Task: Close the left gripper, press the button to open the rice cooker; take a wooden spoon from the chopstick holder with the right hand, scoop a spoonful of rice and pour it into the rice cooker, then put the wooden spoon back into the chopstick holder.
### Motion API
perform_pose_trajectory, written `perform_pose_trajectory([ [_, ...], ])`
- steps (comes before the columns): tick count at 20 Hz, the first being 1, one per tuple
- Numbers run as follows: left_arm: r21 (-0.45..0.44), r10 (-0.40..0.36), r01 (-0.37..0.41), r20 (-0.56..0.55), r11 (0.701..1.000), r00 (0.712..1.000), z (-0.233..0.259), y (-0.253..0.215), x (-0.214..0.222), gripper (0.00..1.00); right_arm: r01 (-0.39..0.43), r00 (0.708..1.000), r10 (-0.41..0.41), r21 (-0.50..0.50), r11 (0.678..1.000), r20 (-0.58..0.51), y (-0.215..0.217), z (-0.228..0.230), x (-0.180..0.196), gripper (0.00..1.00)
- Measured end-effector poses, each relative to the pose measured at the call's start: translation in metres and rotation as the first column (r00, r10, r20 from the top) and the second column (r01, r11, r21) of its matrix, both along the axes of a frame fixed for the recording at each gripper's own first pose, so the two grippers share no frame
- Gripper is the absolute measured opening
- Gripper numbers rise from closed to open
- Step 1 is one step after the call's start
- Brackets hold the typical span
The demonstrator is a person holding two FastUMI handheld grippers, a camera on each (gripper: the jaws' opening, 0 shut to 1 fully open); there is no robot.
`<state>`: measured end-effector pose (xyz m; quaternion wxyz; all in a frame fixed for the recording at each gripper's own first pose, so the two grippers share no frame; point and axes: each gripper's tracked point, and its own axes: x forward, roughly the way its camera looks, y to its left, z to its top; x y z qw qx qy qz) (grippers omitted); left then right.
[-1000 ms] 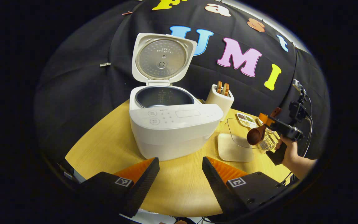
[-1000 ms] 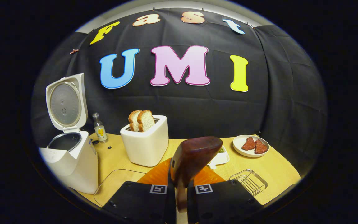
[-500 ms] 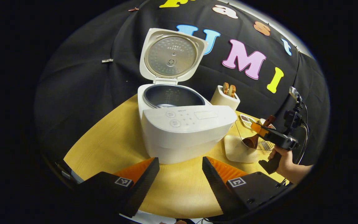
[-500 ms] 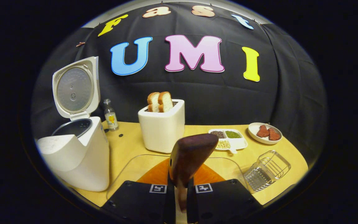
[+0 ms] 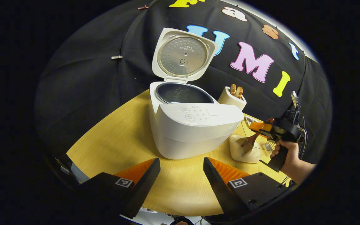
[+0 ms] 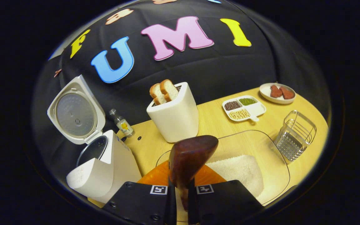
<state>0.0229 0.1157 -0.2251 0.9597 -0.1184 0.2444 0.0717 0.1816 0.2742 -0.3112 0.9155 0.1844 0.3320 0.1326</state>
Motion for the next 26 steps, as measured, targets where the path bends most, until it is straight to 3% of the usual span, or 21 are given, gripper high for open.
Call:
perform_pose_trajectory([
  [3,0.003,-0.005,0.005,0.015,1.0,1.0,0.007,-0.003,0.001,0.96,0.099,0.99,-0.085,0.12,0.988,-0.117,-0.021,-0.003,-0.002,0.18],
  [6,-0.003,-0.017,0.017,0.025,1.0,1.0,0.012,-0.008,0.005,0.96,0.233,0.962,-0.191,0.226,0.946,-0.193,-0.045,0.006,-0.005,0.18],
  [10,-0.001,-0.041,0.041,0.057,0.999,0.998,0.023,-0.017,0.008,0.96,0.324,0.937,-0.27,0.269,0.907,-0.221,-0.079,0.025,-0.004,0.18],
  [19,0.001,-0.051,0.051,0.083,0.999,0.995,0.028,-0.018,-0.006,0.98,0.41,0.91,-0.346,0.37,0.833,-0.228,-0.116,0.114,0.017,0.18],
  [26,0.001,-0.012,0.012,0.096,1.0,0.995,0.035,-0.006,-0.02,0.96,0.352,0.934,-0.27,0.463,0.814,-0.235,-0.067,0.165,0.026,0.18],
])
